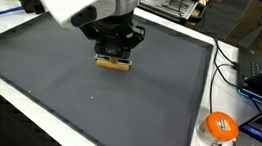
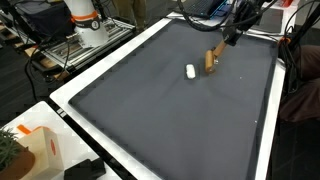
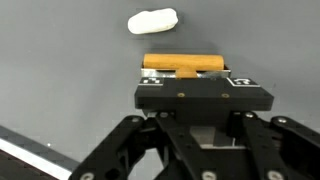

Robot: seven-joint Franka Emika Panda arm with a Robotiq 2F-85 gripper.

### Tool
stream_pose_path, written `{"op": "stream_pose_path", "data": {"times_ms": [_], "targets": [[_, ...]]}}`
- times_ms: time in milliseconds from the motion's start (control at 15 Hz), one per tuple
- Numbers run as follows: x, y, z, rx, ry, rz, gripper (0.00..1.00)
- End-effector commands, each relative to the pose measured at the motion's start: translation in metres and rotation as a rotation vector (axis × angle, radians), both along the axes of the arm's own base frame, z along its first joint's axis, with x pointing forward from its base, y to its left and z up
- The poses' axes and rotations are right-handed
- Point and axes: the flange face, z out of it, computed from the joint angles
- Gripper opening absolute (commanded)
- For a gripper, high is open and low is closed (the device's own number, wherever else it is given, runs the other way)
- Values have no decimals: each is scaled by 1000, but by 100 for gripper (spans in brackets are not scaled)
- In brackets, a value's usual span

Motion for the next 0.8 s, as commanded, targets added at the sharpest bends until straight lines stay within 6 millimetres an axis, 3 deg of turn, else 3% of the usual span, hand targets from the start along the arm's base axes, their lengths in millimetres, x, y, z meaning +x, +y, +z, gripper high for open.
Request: {"op": "stream_pose_path", "data": {"times_ms": [0,733], "targets": [[-5,6,-2,-60,18,16,22],[-18,38,-3,-93,34,31,22]]}}
